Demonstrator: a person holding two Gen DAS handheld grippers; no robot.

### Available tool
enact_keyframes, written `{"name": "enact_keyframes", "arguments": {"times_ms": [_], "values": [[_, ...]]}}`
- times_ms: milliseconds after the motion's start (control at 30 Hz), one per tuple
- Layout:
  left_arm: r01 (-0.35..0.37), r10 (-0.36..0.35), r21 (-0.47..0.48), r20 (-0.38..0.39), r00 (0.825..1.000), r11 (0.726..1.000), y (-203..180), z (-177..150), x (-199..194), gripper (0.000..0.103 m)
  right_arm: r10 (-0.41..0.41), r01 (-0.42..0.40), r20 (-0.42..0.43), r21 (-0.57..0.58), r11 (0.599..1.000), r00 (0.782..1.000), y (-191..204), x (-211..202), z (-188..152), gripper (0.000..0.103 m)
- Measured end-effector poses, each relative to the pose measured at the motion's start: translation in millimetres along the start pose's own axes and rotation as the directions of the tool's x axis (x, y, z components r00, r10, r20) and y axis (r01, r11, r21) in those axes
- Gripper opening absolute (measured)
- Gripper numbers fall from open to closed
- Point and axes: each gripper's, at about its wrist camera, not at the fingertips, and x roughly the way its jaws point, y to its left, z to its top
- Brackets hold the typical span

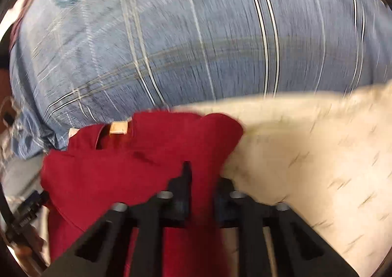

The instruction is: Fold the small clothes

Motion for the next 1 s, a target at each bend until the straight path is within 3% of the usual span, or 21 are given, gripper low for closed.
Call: {"name": "enact_keyframes", "arguments": {"times_ms": [100,200,233,333,433,533,667,767,833,900,1000], "values": [[0.007,-0.007,0.006,0.010,1.000,1.000,-2.7,0.2,0.6,0.103,-0.178,0.185,0.082,-0.086,0.979,0.981,-9.0,-3.3,1.8,0.010],[-0.008,0.009,0.028,-0.033,0.999,1.000,-4.9,-3.4,9.4,0.103,-0.146,0.146,-0.012,-0.017,0.989,0.989,-26.9,19.0,-4.7,0.012],[-0.007,0.008,0.026,-0.036,0.999,1.000,-4.3,-3.5,9.6,0.103,-0.133,0.133,0.000,0.008,0.991,0.991,-30.1,14.7,-6.0,0.019],[-0.001,0.001,0.007,-0.007,1.000,1.000,-1.4,-1.5,2.1,0.103,-0.084,0.079,0.053,0.084,0.993,0.995,-36.1,-20.5,-8.6,0.026],[-0.004,0.004,-0.005,0.003,1.000,1.000,1.0,-0.1,-0.3,0.103,-0.019,0.015,0.108,0.037,0.999,0.994,-19.9,-53.4,-16.3,0.026],[-0.018,0.018,-0.024,-0.009,1.000,1.000,7.1,0.7,1.2,0.103,0.031,-0.027,0.056,-0.067,0.997,0.998,2.7,-60.5,-36.1,0.019],[-0.025,0.025,-0.074,-0.006,1.000,0.997,20.2,4.8,-2.5,0.103,-0.102,0.096,-0.067,-0.098,0.991,0.992,-5.6,-23.3,-65.7,0.018],[-0.052,0.053,-0.101,0.008,0.999,0.994,31.2,9.5,-10.7,0.103,-0.121,0.117,-0.039,-0.090,0.989,0.992,0.7,-33.2,-62.4,0.026],[-0.073,0.076,-0.120,0.021,0.997,0.990,38.8,13.1,-13.7,0.103,-0.076,0.077,0.013,-0.110,0.991,0.997,22.9,-47.3,-52.8,0.027],[-0.098,0.104,-0.144,0.030,0.994,0.985,48.0,16.4,-15.4,0.103,0.041,-0.032,0.044,-0.180,0.983,0.998,60.4,-58.4,-46.6,0.030],[-0.117,0.121,-0.176,0.011,0.993,0.977,60.2,17.8,-13.3,0.103,0.265,-0.262,-0.027,-0.277,0.924,0.964,131.6,-46.2,-49.7,0.029]]}}
